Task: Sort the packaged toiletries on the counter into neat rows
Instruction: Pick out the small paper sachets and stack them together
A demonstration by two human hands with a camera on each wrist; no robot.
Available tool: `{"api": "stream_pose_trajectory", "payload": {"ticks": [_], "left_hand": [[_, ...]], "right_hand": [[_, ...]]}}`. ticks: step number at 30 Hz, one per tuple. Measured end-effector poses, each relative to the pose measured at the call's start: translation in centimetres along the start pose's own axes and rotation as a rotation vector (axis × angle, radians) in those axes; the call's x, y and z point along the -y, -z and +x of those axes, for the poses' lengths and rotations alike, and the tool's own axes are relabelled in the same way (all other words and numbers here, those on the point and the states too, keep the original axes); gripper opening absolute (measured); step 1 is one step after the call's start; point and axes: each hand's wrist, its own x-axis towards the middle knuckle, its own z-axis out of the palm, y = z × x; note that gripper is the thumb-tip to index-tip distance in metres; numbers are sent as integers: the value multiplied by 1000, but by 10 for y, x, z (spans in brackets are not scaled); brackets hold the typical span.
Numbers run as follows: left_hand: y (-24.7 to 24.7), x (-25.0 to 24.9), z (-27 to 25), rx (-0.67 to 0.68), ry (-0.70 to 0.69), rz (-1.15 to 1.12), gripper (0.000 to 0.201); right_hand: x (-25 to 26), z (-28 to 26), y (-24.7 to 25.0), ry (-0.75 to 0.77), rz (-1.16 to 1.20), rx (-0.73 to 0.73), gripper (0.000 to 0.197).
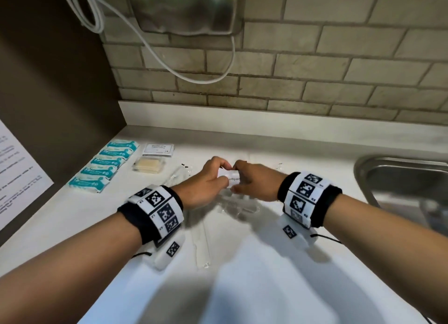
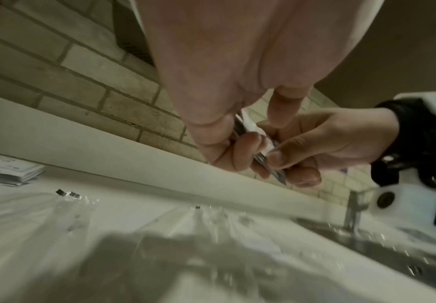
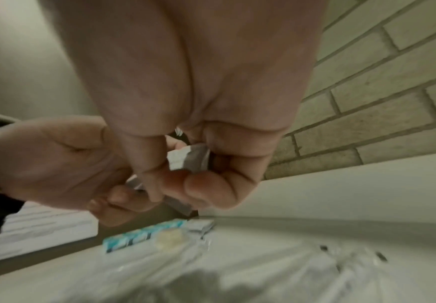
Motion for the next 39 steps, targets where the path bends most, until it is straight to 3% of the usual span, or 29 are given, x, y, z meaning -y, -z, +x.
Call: {"api": "stream_pose_trajectory", "payload": {"ticks": [3,6,10,13,20,24,33,39], "left_hand": [[-17,17,-15,170,14,220,36],[-38,28,-28,308,-29,445,33],[-64,31,-42,303,-48,746,16],[-76,28,-47,280,-38,790,23],[-94,27,-47,311,55,738,31],[-93,34,-41,260,30,655,33],[-40,24,-37,36,12,44,17],[-33,15,-34,78,71,-155,9]], "right_hand": [[-4,-21,-33,-23,-29,80,13],[-8,-41,-62,-15,-96,119,9],[-10,-59,-89,-35,-378,56,24],[-13,-65,-100,-29,-452,5,27],[-12,-63,-117,-220,-218,7,26],[-14,-64,-105,-218,-94,45,24],[-33,-59,-46,-196,414,-12,19],[-29,-50,-29,-188,651,-4,23]]}}
